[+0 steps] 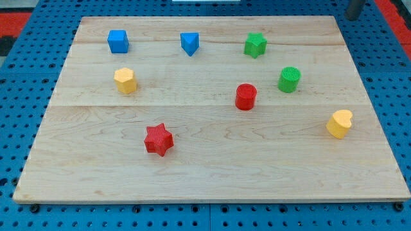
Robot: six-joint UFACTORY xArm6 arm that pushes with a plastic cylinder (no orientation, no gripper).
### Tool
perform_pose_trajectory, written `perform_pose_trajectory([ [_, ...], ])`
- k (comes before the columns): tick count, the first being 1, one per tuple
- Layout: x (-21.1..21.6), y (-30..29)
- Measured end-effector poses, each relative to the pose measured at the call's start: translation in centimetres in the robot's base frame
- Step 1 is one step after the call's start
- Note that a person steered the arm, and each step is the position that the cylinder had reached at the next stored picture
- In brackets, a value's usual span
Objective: Slide the green circle towards the red circle
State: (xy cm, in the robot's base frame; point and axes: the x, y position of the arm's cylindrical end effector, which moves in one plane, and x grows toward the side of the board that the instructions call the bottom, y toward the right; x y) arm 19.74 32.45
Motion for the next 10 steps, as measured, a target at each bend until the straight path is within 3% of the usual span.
perform_pose_trajectory([
  [1, 2.1, -2.5],
  [3, 10.5, -3.6],
  [5, 3.3, -14.7],
  [6, 4.2, -20.1],
  [7, 12.2, -21.7],
  [8, 15.0, -22.6],
  [9, 9.6, -19.6],
  [10, 10.3, -25.2],
])
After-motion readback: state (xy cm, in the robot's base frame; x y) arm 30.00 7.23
